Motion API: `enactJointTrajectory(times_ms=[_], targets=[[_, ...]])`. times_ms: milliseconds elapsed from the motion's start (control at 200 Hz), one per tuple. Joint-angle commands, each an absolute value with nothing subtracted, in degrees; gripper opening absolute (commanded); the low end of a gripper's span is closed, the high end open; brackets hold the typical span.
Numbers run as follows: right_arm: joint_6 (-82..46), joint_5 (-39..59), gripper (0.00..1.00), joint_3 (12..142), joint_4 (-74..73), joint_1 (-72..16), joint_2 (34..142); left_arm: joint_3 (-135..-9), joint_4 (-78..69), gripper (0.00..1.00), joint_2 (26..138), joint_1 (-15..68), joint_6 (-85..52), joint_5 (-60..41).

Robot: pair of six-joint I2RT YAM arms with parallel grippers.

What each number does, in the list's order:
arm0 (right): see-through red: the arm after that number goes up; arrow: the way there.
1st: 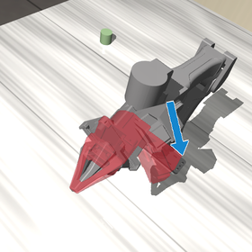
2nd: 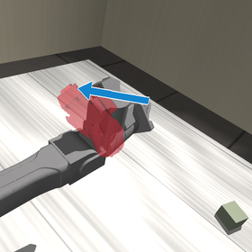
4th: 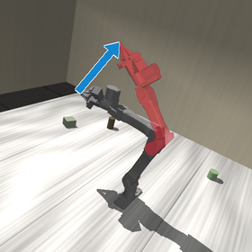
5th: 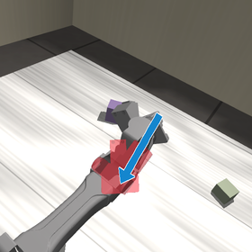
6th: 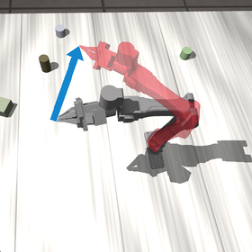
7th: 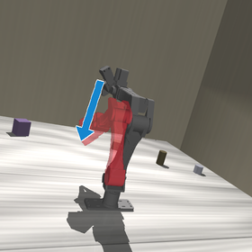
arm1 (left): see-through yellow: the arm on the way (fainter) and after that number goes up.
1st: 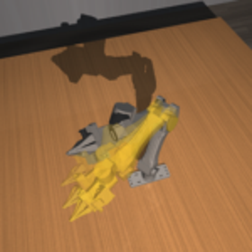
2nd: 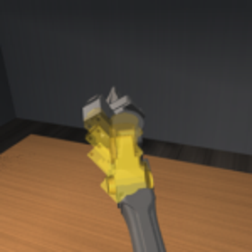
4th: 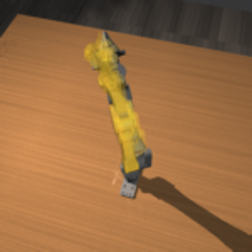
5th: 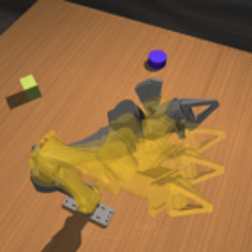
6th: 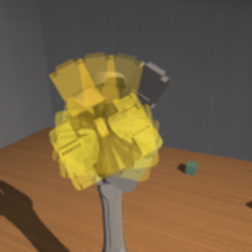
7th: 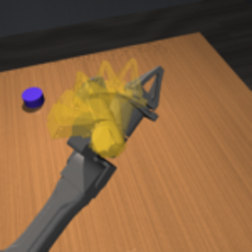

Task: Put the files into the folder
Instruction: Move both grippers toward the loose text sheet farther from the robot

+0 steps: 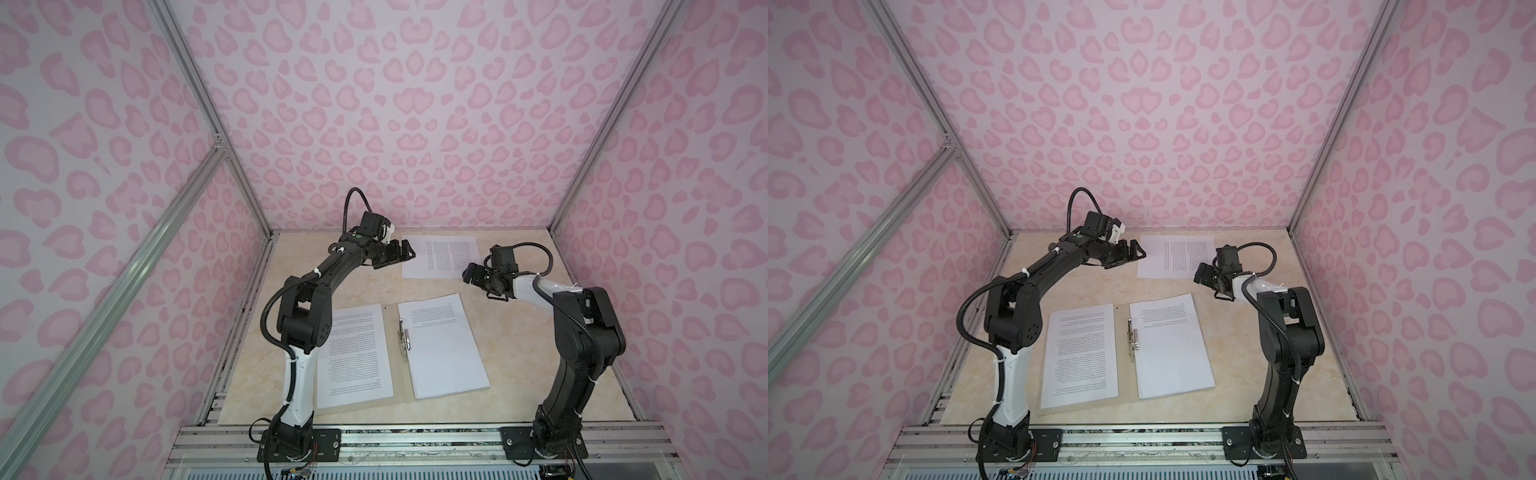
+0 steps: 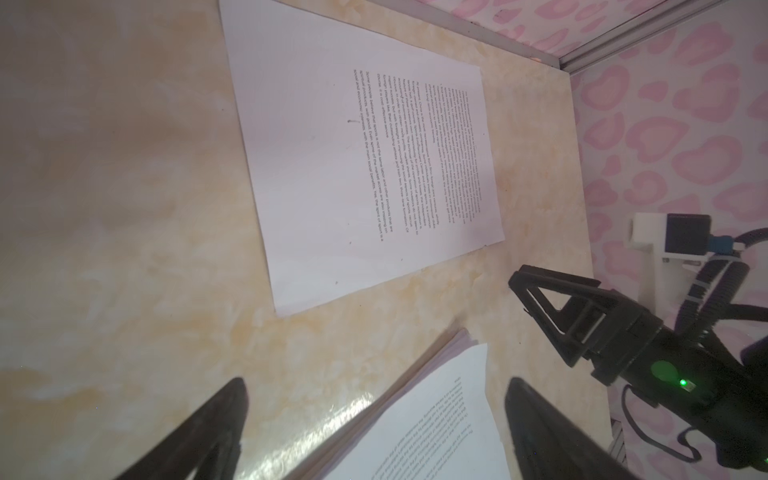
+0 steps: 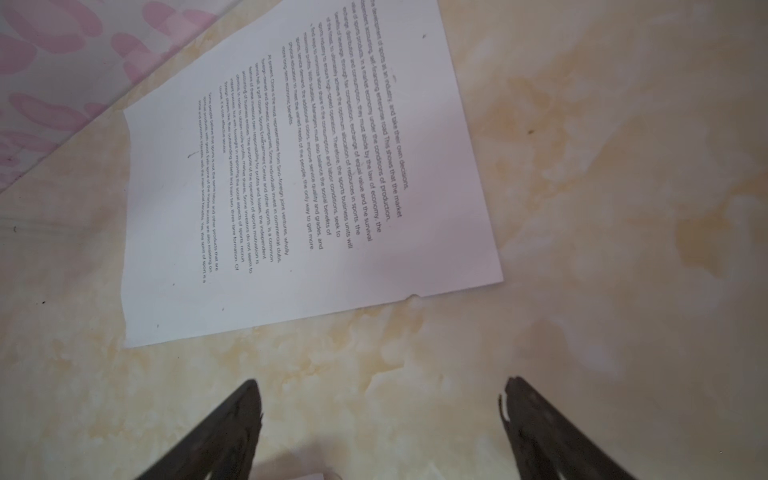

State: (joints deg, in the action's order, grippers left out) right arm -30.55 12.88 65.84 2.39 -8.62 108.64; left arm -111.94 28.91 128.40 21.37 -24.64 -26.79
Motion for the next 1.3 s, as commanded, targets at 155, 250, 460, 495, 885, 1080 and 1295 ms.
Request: enactJointTrajectory(times_ms=[155, 250, 460, 495, 885, 1080, 1295], targets=[[-32.8, 17.7, 0.94, 65.3, -0.1, -7.9, 109.9, -129.1, 36.3, 0.97, 142.9, 23.0, -18.1, -31.3], [-33.9, 18.4, 0.94, 65.0, -0.5, -7.2, 109.6, -131.0, 36.2, 0.97, 145.9, 23.4, -18.2, -32.2], [-36.0, 16.5, 0.95, 65.0, -0.1, -5.8, 110.2, -131.9, 36.2, 0.97, 148.3, 24.9, -18.0, -32.5], [-36.5, 16.2, 0.95, 65.2, -0.3, -5.6, 110.7, -131.3, 36.2, 0.97, 148.2, 25.0, -18.1, -32.0], [-43.3, 16.5, 0.95, 71.8, -1.4, -3.6, 119.7, -120.2, 36.4, 0.97, 144.2, 25.8, -26.2, -27.3], [-49.1, 19.5, 0.95, 73.7, -4.9, -5.0, 123.2, -118.4, 35.0, 0.97, 143.6, 28.0, -31.3, -26.6], [-55.3, 23.3, 0.95, 72.0, -11.2, -6.7, 123.8, -114.6, 30.6, 0.97, 142.0, 28.8, -38.1, -26.1]])
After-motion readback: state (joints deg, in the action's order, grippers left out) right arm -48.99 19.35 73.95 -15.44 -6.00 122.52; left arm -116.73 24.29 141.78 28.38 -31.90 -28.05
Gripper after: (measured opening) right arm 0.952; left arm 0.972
